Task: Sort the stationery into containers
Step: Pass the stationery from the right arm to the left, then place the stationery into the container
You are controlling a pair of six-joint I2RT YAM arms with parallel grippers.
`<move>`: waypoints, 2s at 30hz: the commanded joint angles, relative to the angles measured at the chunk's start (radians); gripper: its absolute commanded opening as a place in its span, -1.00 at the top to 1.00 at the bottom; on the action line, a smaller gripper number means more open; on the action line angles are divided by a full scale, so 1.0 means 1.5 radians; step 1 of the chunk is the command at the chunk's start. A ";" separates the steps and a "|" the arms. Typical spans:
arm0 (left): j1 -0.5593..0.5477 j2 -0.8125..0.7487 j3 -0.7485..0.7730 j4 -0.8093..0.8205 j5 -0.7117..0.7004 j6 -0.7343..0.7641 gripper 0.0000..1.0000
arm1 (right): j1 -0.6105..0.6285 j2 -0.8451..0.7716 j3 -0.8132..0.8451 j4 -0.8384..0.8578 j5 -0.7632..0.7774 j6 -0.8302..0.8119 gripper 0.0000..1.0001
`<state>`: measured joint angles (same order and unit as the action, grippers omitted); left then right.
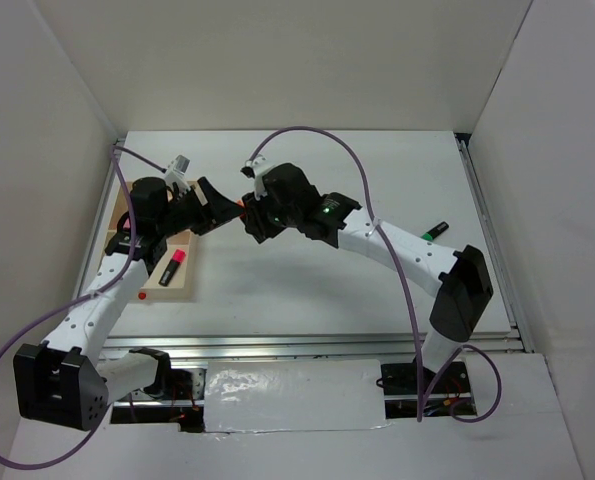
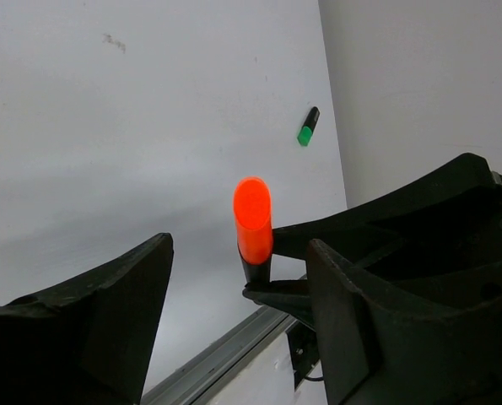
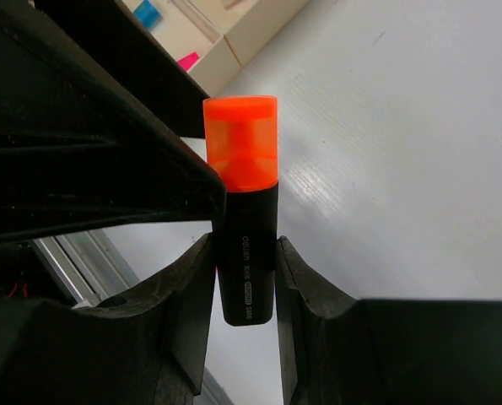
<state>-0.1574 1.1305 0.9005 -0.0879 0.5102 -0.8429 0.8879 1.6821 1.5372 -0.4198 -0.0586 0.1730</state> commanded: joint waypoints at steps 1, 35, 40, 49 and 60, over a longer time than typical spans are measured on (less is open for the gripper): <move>-0.004 0.001 -0.012 0.041 0.007 -0.010 -0.49 | 0.011 0.007 0.047 0.020 0.016 0.010 1.00; 0.179 0.060 0.199 -0.484 -0.139 0.538 1.00 | -0.241 -0.149 -0.119 -0.067 -0.112 -0.090 -0.50; 0.231 0.105 0.179 -0.516 -0.194 0.593 1.00 | -0.343 -0.196 -0.190 -0.073 -0.102 -0.083 -0.44; 0.227 0.169 0.197 -0.452 -0.242 0.630 0.92 | -0.497 -0.233 -0.258 -0.099 -0.068 -0.095 -0.37; 0.218 0.235 0.157 -0.411 -0.336 0.647 0.71 | -0.650 -0.172 -0.243 -0.161 0.090 0.040 -0.44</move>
<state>0.1730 1.4765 1.1522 -0.7391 0.0547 0.1043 -0.0566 1.3895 1.1526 -0.6109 -0.0280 0.1471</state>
